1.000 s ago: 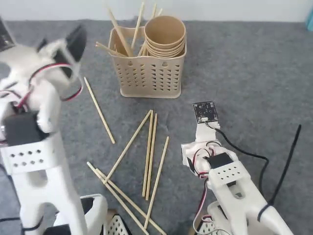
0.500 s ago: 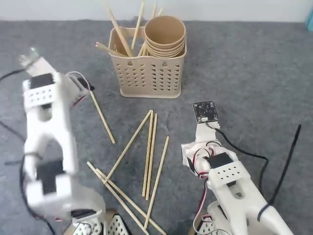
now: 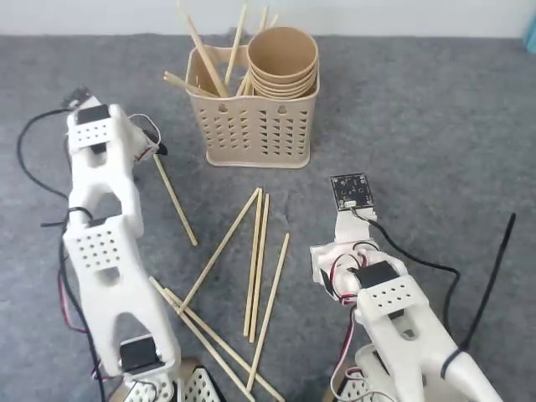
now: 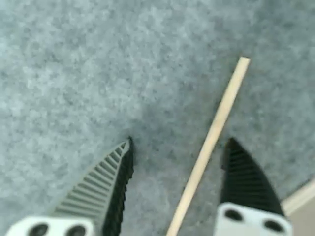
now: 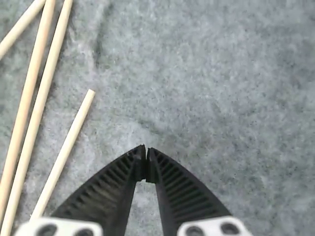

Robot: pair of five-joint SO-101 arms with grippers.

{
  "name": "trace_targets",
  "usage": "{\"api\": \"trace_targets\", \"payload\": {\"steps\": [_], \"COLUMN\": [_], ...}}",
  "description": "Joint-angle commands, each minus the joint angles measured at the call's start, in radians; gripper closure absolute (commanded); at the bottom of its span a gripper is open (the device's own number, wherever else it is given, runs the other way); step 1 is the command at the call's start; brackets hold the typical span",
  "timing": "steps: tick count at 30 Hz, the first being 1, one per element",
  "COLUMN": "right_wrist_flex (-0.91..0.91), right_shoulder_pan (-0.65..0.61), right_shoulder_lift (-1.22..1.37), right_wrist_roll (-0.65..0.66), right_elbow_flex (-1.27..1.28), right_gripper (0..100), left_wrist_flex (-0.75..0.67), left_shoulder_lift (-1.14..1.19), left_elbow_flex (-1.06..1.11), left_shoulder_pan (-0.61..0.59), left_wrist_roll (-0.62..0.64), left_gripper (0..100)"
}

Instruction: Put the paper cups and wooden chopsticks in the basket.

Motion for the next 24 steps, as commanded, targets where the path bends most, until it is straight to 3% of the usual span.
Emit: {"api": "trace_targets", "payload": {"steps": [1, 3, 8, 11, 19, 24], "right_wrist_flex": [-0.015, -0.016, -0.019, -0.016, -0.013, -0.018], "right_shoulder_pan": [0.013, 0.013, 0.013, 0.013, 0.012, 0.01], "right_shoulder_lift": [-0.031, -0.031, -0.031, -0.035, -0.035, -0.035], "right_wrist_roll": [0.023, 0.023, 0.023, 0.023, 0.018, 0.018], "right_elbow_flex": [-0.005, -0.005, -0.005, -0.005, -0.005, -0.005], "right_gripper": [99.0, 99.0, 99.0, 99.0, 99.0, 99.0], "left_wrist_flex": [0.109, 0.157, 0.351, 0.354, 0.356, 0.354], "left_shoulder_lift": [0.164, 0.232, 0.358, 0.379, 0.241, 0.029], "left_elbow_flex": [-0.292, -0.403, -0.707, -0.799, -0.763, -0.495], "left_shoulder_pan": [0.012, 0.011, 0.025, 0.034, 0.04, 0.072], "left_wrist_roll": [0.005, 0.005, 0.005, 0.002, 0.0, -0.044], "left_gripper": [91, 100, 99, 99, 99, 99]}}
